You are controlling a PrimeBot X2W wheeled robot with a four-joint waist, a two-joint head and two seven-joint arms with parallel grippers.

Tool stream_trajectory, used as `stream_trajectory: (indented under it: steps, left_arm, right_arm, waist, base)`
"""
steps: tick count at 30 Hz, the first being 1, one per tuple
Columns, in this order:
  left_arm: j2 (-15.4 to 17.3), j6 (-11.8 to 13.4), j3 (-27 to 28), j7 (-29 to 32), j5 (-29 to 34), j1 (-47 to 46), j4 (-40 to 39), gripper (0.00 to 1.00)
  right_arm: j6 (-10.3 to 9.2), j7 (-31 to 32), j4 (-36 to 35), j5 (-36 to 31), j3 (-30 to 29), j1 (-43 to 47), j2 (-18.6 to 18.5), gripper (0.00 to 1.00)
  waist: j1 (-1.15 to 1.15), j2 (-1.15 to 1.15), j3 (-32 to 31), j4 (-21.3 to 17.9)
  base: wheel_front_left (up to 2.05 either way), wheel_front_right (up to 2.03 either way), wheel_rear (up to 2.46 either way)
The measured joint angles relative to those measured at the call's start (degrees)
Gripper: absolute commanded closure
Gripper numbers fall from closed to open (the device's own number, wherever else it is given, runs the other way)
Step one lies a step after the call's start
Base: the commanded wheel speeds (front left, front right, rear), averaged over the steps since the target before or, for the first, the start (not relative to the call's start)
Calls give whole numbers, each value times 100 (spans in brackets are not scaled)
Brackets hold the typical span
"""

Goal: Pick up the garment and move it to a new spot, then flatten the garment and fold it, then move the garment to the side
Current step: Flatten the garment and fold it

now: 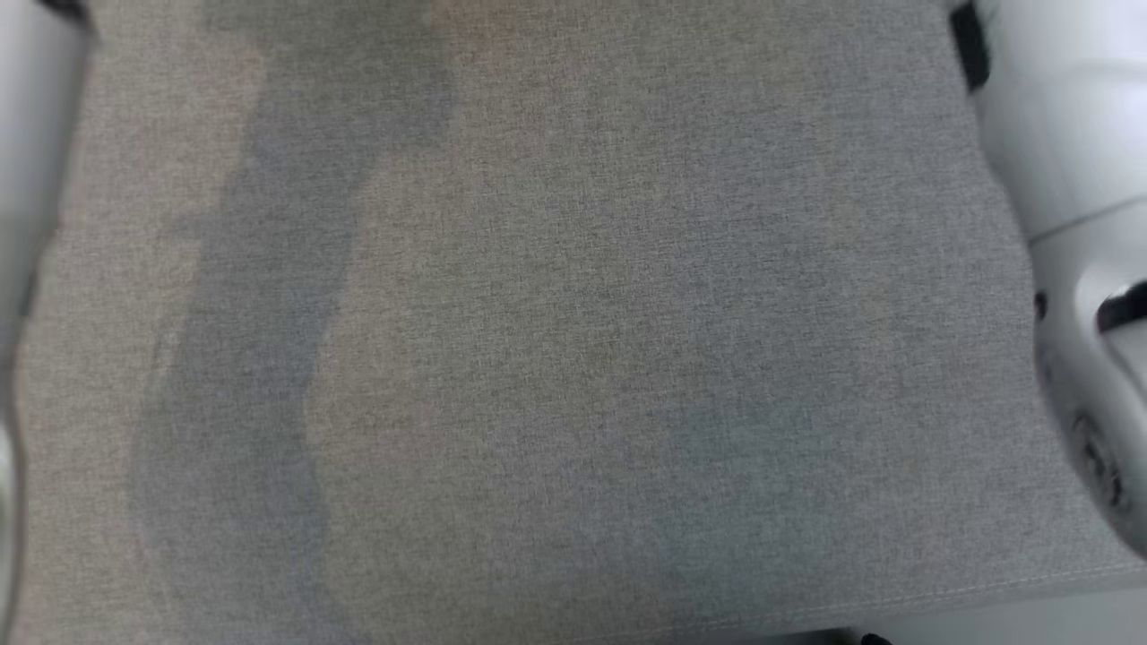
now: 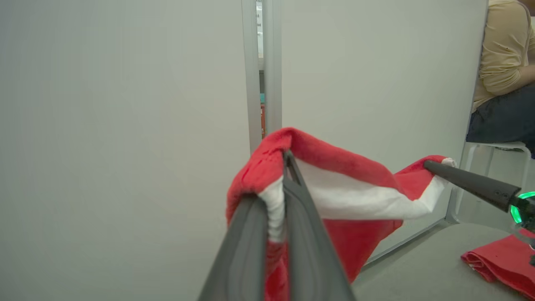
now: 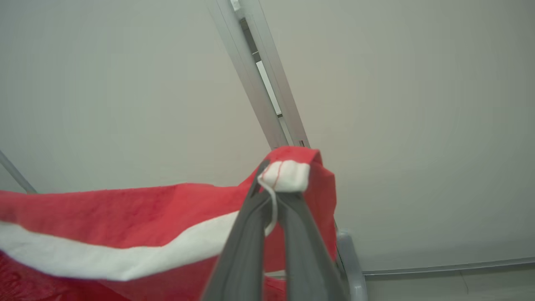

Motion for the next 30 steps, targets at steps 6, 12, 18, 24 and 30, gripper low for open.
stream_trajectory:
  steps: [6,12,18,24,30]
  left_arm:
    - [-102,1,330,-1,428,1745,-587,100]
    - [-403,1,892,-1,945,3573,-1206,100]
    - [-592,1,1348,-2,1415,5438,-1715,100]
    - [-620,1,1367,-1,1726,6616,-2005,100]
    - [-616,1,1224,-2,1891,7612,-2282,100]
  right_arm:
    - [0,0,-526,-92,89,1471,-9,100]
    - [0,0,-1150,86,352,2966,-113,100]
    - [0,0,-1836,421,568,4570,-318,100]
    - [0,0,-2313,573,671,5825,-527,100]
    - [0,0,-2825,703,589,6880,-686,100]
  waist:
    - [0,0,-201,31]
    - [0,0,-471,-3]
    - [-1,0,-831,-86]
    - [-1,0,-1212,-130]
    - [-1,0,-1585,-159]
  base:
    - [0,0,0]
    - [0,0,0]
    - [0,0,0]
    - [0,0,0]
    - [0,0,0]
